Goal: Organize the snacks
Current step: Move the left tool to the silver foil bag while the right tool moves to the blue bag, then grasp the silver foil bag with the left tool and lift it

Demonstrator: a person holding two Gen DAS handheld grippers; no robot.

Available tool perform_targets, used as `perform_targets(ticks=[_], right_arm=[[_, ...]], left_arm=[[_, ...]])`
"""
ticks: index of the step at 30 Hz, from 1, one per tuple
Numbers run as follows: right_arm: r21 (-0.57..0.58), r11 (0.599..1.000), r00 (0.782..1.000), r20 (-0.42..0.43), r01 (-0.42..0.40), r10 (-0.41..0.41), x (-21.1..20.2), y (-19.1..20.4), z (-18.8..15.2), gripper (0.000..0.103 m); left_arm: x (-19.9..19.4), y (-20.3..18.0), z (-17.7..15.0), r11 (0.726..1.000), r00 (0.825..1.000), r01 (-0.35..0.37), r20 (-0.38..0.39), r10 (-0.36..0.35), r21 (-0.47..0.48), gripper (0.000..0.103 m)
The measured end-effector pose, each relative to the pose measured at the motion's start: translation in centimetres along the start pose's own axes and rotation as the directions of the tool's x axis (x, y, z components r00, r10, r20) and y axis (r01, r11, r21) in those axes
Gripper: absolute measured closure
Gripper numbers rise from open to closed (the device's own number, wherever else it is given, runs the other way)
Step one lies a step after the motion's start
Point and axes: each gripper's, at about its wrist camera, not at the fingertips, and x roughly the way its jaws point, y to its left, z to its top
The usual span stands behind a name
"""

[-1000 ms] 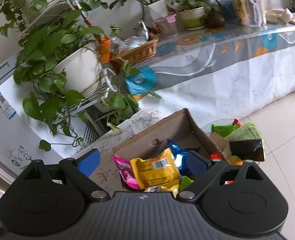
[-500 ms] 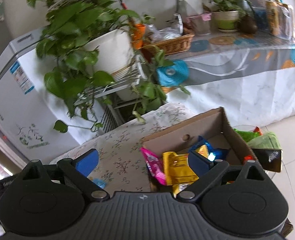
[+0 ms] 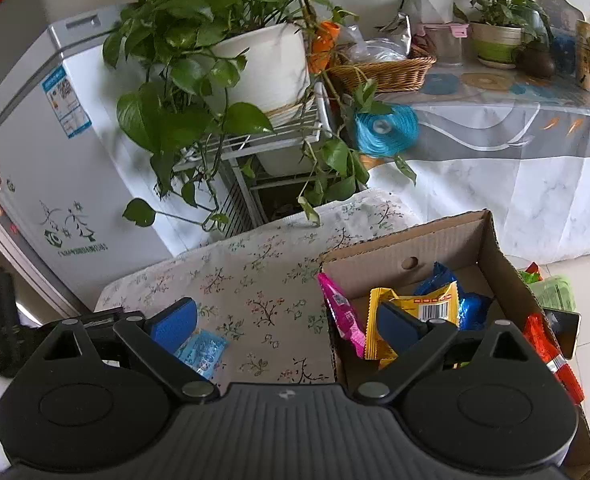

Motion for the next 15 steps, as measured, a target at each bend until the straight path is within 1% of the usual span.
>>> perform_targets(ticks=[3, 5, 9, 12, 15], right_arm=[[-0.020, 1.000, 1.000, -0.009, -0.002, 0.001, 0.2, 0.4, -0.1, 0.004], [-0.029, 1.000, 1.000, -0.017, -0.002, 0.001, 0.5, 0.7, -0.1, 0.004], [-0.028, 0.999, 0.998, -0.053, -0.017, 0.016, 1.4, 1.0, -0.3, 0.004], [-0.051, 0.998, 0.997, -0.070, -0.029, 0.025, 2.1, 1.6, -0.5, 0.004], [-0.076, 0.997, 0.996, -0.084, -0.030, 0.024, 2.8, 2.3, -0.6, 0.004]], left_arm=[[1.5, 0.1, 0.1, 1.000, 1.000, -0.003, -0.020, 0.004, 0.029, 0.010], [2.5, 0.3, 0.1, 1.000, 1.000, -0.001, -0.032, 0.002, 0.026, 0.010], [4.3, 0.3, 0.3, 0.998, 0.999, -0.009, -0.049, 0.012, 0.058, 0.010], [5.5, 0.3, 0.5, 0.999, 0.997, 0.008, -0.072, -0.004, 0.052, 0.010], [6.5, -0.1, 0.5, 0.998, 0.997, 0.003, -0.081, 0.003, 0.065, 0.010]])
